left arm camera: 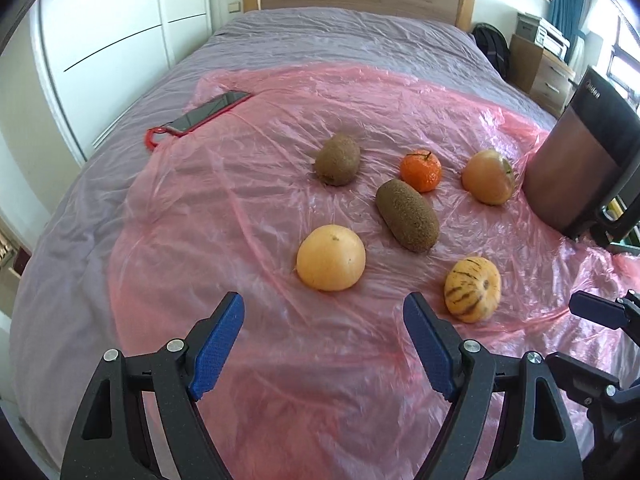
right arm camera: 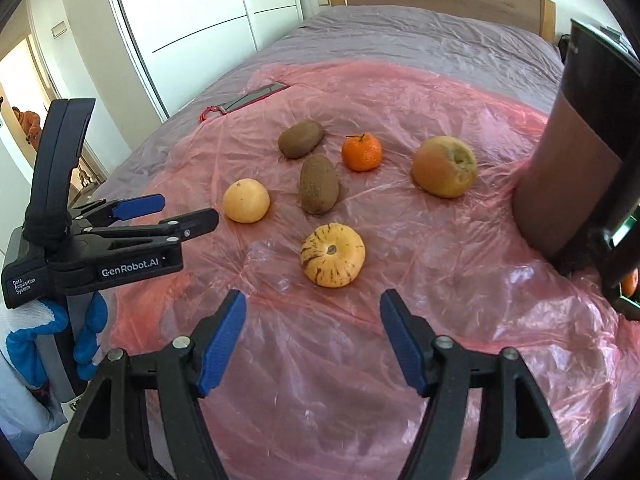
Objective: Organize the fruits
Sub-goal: 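Move both tools back toward the remaining fruits on the sheet, then grasp the yellow pear with the left tool while the right tool grasps the striped fruit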
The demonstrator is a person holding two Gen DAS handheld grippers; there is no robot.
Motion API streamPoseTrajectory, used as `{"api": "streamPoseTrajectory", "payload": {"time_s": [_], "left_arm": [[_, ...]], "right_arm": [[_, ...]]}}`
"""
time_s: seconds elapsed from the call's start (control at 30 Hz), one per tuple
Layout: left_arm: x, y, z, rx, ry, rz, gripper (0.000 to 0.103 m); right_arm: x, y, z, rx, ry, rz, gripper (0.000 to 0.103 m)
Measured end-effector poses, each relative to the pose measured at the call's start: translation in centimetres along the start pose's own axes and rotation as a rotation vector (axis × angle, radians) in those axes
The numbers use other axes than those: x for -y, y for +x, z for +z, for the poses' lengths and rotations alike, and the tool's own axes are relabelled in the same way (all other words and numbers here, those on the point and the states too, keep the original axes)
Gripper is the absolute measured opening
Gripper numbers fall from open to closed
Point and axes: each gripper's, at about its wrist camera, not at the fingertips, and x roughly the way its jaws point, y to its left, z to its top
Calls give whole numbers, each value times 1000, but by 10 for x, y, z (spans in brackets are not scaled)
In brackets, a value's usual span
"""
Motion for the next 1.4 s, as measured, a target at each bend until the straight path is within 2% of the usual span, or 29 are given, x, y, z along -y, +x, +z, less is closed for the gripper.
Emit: {"api": "streamPoseTrajectory", "payload": {"time_s": [0.3,0.6,0.67,0.7,0.87,0.93,1.13,1.4], "left_arm": [[-6,55,22,-59,20,12,77],[-6,79,22,-98,42,7,77],[-4,81,21,-103,49,12,76],[-3,82,21,-105,52,13,73],[3,86,19,-119,72,4,59],[4,86,20,-123,72,-15,47],[7,77,20,-104,84,0,47],[8,45,18,-53,60,0,47]], "right_arm": [[14,61,19,-59,30,-9,103],[14,92,20,-91,53,-11,103],[13,95,19,-97,46,-13,101],[12,97,19,-101,43,-14,96],[14,103,16,-120,43,-22,80],[15,104,15,-127,41,-20,71],[20,99,16,-132,70,8,69],[16,67,18,-94,63,11,69]]}}
